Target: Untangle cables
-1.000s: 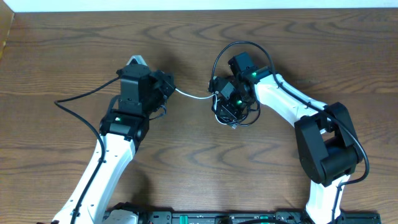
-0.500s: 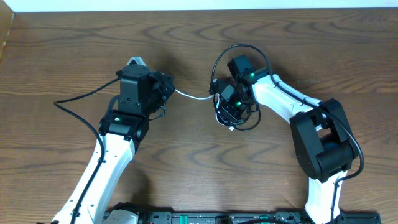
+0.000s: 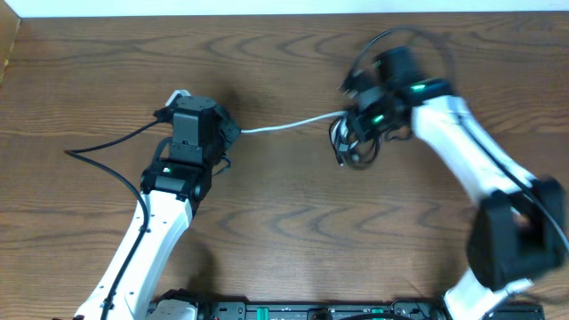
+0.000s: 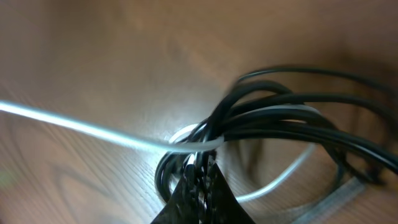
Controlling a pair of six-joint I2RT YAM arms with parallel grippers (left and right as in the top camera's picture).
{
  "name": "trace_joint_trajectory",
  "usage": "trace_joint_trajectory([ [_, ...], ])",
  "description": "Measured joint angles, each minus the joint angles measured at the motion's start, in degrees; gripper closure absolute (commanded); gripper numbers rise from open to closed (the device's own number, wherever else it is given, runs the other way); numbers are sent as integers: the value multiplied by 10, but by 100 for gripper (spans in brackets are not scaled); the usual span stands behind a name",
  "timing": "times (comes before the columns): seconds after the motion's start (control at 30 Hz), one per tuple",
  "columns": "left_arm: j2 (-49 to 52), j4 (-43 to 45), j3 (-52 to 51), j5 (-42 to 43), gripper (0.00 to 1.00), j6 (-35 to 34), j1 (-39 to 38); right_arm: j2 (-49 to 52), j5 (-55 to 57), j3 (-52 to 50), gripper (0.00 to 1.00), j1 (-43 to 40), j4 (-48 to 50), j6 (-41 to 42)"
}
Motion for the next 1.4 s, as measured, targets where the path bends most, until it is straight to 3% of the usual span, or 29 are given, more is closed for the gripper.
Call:
trace_joint_trajectory([
  [0.17,0,-12,0,-19,93,12,22,-75,14,13,99,-73,-8,105],
  [0.37,0,-43,0,-27,93,18,61,-85,61,13,99,-129,-21,186],
  [0.63,0,-51,0,-28,93,70,88,-85,167,13,99,-160,-52,231],
  [0.77,0,-51,0,0,92,103,89,-85,150,13,99,-160,-44,209],
  [0.9,0,-50,0,59,28,143,89,-85,107,13,99,-140,-45,188],
  [0.97,0,-47,0,90,10,163,89,-85,92,13,99,-129,-49,181],
  [1.07,0,-46,0,124,5,180,89,-85,73,13,99,-97,-68,164],
  [1.4,0,-14,0,233,4,274,89,-85,44,13,99,-27,-98,94],
])
